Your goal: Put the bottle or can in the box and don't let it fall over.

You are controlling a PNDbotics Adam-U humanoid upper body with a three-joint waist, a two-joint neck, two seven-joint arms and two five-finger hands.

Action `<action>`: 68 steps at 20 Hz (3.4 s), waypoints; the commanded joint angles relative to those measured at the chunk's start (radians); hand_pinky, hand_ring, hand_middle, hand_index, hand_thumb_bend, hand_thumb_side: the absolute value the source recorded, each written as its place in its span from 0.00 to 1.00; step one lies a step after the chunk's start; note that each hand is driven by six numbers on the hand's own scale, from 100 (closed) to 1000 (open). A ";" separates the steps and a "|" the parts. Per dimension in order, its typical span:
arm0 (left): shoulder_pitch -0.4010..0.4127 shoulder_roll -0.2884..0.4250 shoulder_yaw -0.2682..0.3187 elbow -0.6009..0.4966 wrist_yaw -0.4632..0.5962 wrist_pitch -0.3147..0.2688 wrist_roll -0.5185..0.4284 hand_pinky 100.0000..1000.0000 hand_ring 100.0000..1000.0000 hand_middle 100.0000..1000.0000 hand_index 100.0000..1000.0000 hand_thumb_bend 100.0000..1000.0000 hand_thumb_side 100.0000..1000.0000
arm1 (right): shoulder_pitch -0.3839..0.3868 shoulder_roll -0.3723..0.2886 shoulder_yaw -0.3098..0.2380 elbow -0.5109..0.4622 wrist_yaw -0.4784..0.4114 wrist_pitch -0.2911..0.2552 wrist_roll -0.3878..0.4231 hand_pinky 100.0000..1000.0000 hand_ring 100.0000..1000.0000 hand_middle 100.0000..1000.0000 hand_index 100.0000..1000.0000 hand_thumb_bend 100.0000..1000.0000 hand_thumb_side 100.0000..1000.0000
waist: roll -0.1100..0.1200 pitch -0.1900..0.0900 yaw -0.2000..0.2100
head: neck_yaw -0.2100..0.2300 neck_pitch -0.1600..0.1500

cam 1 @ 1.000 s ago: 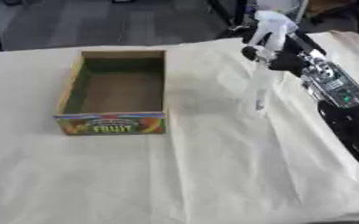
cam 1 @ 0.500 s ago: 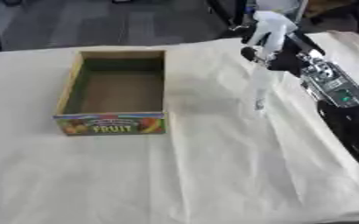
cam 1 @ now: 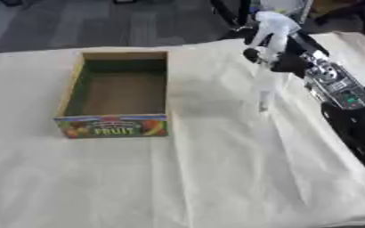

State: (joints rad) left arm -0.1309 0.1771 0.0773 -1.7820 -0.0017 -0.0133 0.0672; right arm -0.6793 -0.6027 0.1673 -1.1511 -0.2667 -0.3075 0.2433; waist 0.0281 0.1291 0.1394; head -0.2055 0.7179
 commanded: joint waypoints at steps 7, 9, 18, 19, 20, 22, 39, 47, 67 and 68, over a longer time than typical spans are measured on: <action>-0.009 0.013 -0.001 -0.019 0.000 -0.002 -0.003 0.69 0.63 0.73 0.82 0.40 0.74 | -0.036 -0.020 -0.011 0.000 0.016 -0.003 -0.013 0.83 0.74 0.63 0.96 0.42 0.22 | 0.002 -0.006 0.005 | -0.006 -0.012; -0.009 0.013 -0.002 -0.019 0.000 -0.002 -0.004 0.69 0.64 0.73 0.82 0.40 0.74 | -0.039 -0.020 -0.010 0.001 0.016 -0.003 -0.013 0.83 0.74 0.63 0.96 0.42 0.22 | 0.002 -0.005 0.006 | -0.007 -0.012; -0.009 0.013 -0.002 -0.018 0.000 -0.002 -0.005 0.69 0.64 0.73 0.82 0.40 0.74 | -0.049 -0.022 -0.012 0.009 0.014 -0.003 -0.015 0.83 0.74 0.63 0.95 0.43 0.22 | 0.000 -0.005 0.009 | -0.010 -0.014; -0.009 0.013 -0.003 -0.018 0.000 -0.002 -0.005 0.69 0.64 0.73 0.82 0.40 0.74 | -0.050 -0.022 -0.012 0.009 0.013 -0.003 -0.015 0.83 0.74 0.63 0.95 0.43 0.22 | 0.000 -0.005 0.009 | -0.010 -0.014; -0.009 0.013 -0.003 -0.018 0.000 -0.002 -0.005 0.69 0.64 0.73 0.82 0.40 0.74 | -0.051 -0.022 -0.012 0.008 0.013 -0.003 -0.015 0.83 0.73 0.63 0.95 0.43 0.22 | -0.001 -0.005 0.009 | -0.010 -0.013; -0.009 0.012 -0.003 -0.018 0.000 -0.002 -0.005 0.69 0.64 0.73 0.82 0.40 0.74 | -0.053 -0.023 -0.012 0.006 0.012 -0.002 -0.015 0.83 0.73 0.63 0.95 0.43 0.22 | -0.001 -0.005 0.009 | -0.010 -0.013; -0.007 0.012 -0.003 -0.017 -0.001 -0.001 -0.005 0.69 0.64 0.73 0.82 0.40 0.74 | -0.060 -0.030 -0.010 -0.012 0.005 0.002 -0.016 0.83 0.73 0.63 0.96 0.44 0.21 | -0.002 -0.008 0.005 | -0.011 -0.013; -0.007 0.012 -0.002 -0.016 0.000 -0.001 -0.005 0.69 0.64 0.73 0.82 0.40 0.74 | -0.060 -0.033 -0.009 -0.019 0.003 0.005 -0.015 0.83 0.73 0.62 0.95 0.45 0.21 | -0.001 -0.009 0.004 | -0.012 -0.012; -0.009 0.012 -0.002 -0.016 -0.001 -0.001 -0.004 0.69 0.64 0.73 0.82 0.40 0.74 | -0.053 -0.033 -0.005 -0.027 -0.026 0.022 -0.009 0.63 0.34 0.22 0.54 0.20 0.00 | -0.004 -0.009 0.007 | -0.012 -0.017; -0.009 0.012 -0.003 -0.016 -0.001 -0.001 -0.004 0.69 0.64 0.73 0.82 0.40 0.74 | -0.053 -0.033 -0.004 -0.029 -0.028 0.023 -0.011 0.63 0.34 0.21 0.54 0.20 0.00 | -0.004 -0.009 0.007 | -0.012 -0.017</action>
State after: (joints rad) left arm -0.1310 0.1771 0.0767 -1.7820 -0.0017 -0.0135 0.0660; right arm -0.7191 -0.6033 0.1677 -1.1571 -0.2869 -0.2875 0.2353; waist 0.0255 0.1345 0.1447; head -0.2145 0.7101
